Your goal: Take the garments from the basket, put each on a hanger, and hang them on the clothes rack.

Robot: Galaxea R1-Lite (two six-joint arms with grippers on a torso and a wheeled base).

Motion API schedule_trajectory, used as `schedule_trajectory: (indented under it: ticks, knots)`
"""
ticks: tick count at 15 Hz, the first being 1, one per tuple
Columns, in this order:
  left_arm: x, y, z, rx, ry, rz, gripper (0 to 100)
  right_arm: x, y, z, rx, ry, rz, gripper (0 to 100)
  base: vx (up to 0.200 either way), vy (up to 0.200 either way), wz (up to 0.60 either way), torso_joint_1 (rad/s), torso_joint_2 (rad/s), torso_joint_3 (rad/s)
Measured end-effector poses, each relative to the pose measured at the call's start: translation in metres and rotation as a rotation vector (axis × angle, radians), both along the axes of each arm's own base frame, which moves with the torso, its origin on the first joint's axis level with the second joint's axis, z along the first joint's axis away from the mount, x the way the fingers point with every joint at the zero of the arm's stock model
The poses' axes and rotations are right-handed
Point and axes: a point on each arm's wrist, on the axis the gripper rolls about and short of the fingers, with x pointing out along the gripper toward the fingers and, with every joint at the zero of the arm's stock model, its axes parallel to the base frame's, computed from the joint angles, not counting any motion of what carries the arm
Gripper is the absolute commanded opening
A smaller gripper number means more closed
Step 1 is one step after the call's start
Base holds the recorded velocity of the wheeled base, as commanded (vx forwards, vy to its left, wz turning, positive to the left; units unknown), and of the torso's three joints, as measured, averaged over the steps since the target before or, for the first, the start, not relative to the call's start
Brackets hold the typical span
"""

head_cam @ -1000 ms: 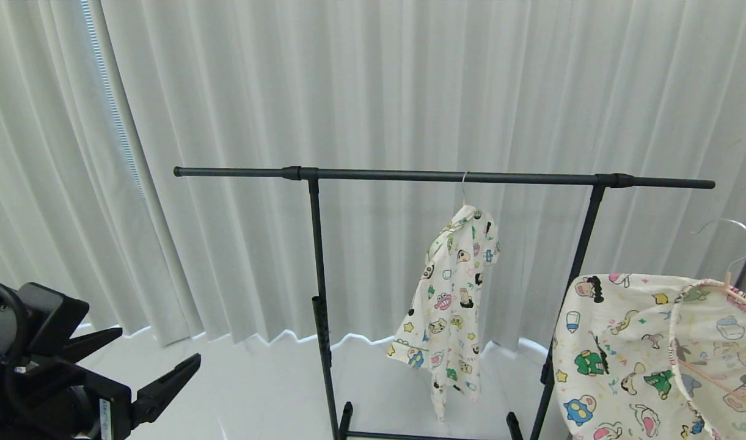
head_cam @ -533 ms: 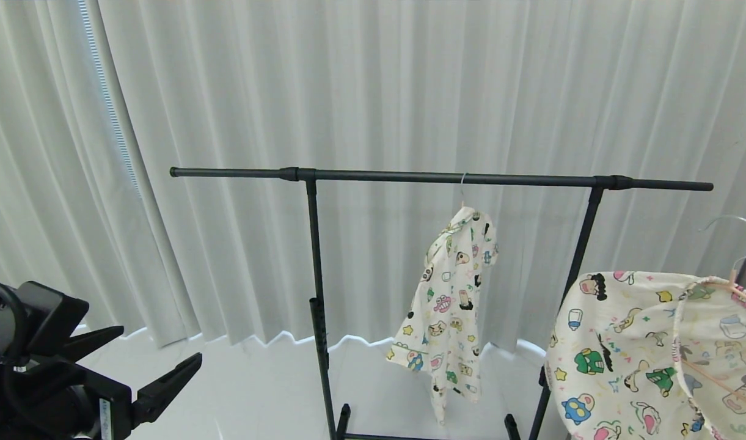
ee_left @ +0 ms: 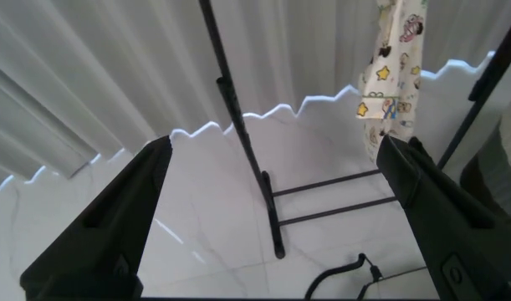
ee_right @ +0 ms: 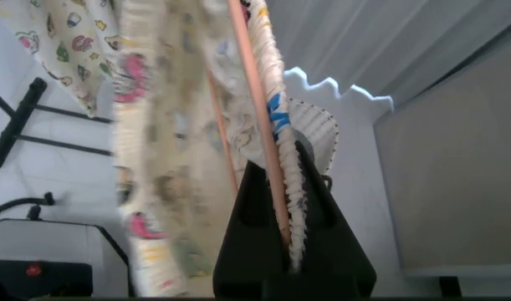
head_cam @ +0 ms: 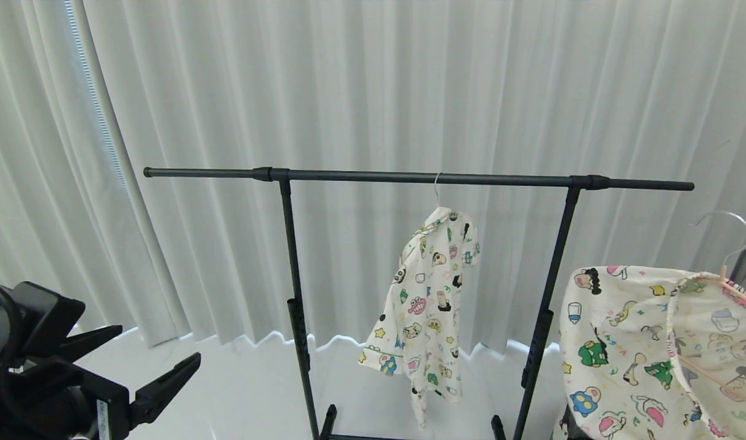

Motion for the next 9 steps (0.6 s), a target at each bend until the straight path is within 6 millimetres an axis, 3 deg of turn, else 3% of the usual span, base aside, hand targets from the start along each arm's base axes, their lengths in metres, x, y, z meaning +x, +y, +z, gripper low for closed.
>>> schedule_trajectory:
  ticks: [3, 9]
  knots:
    - [-0.0007, 0.0001, 0.0002, 0.000, -0.002, 0.000, 100, 0.0010, 0.0049, 0.0005, 0.024, -0.003, 0.035, 0, 0.000, 0.000, 0.00, 0.000, 0.00, 0.000]
    - [-0.0027, 0.0003, -0.0022, 0.000, 0.004, -0.003, 100, 0.0074, 0.0080, 0.0016, 0.041, -0.057, 0.061, 0, 0.200, 0.000, 0.00, -0.002, 0.00, 0.005]
